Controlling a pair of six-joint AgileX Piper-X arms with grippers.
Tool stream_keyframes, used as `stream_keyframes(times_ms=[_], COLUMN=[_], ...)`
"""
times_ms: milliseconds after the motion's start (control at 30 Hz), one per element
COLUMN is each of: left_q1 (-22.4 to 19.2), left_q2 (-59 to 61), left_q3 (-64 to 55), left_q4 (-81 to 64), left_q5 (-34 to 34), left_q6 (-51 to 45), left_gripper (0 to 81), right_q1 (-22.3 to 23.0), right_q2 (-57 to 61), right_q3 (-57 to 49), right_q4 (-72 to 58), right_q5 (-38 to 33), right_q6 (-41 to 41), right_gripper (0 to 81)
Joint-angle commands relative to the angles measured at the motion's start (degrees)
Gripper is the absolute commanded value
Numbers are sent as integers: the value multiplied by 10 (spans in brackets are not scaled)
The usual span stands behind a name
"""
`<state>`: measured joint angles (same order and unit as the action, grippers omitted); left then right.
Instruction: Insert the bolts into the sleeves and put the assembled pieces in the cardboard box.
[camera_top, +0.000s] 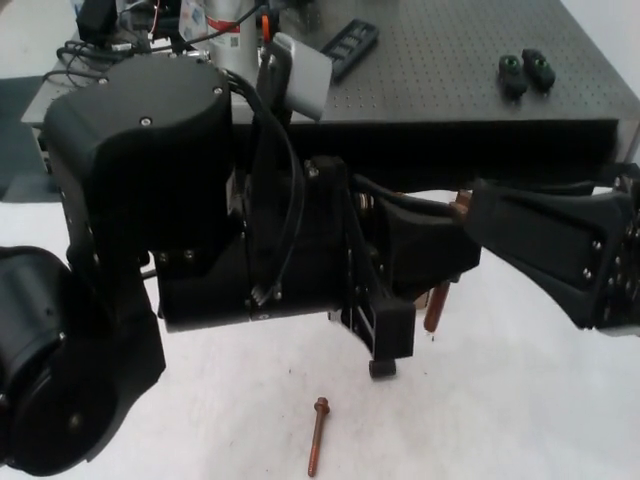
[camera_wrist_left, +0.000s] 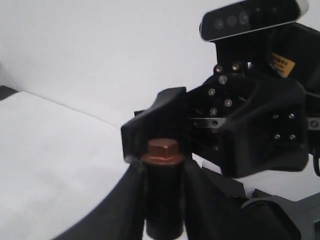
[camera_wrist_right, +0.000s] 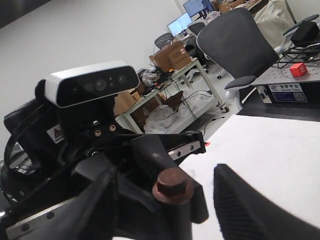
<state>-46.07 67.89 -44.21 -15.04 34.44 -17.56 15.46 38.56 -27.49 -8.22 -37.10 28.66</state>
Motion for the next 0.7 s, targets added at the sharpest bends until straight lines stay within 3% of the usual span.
stream_keyframes(times_ms=[0,200,467,667], left_q1=[0,20,89,122], left_q2=[-6,27,194,378], left_q3=[-6,-18,-125,-332], left_q4=[-14,-18,4,203], left_q5=[-40,-170,-199,-204], left_q6=[0,-11,-104,-85], left_gripper=[7,7,7,7], right_q1=[-8,-53,-131,-160], right_q2=[-3,-29,-77,-90], right_q3=[-2,-2,-2,-2], right_q4=[-3,32,172,292], right_q5=[14,17,58,93], right_q6=[-3,-5,-58,-95], right_gripper=[399,398,398,398])
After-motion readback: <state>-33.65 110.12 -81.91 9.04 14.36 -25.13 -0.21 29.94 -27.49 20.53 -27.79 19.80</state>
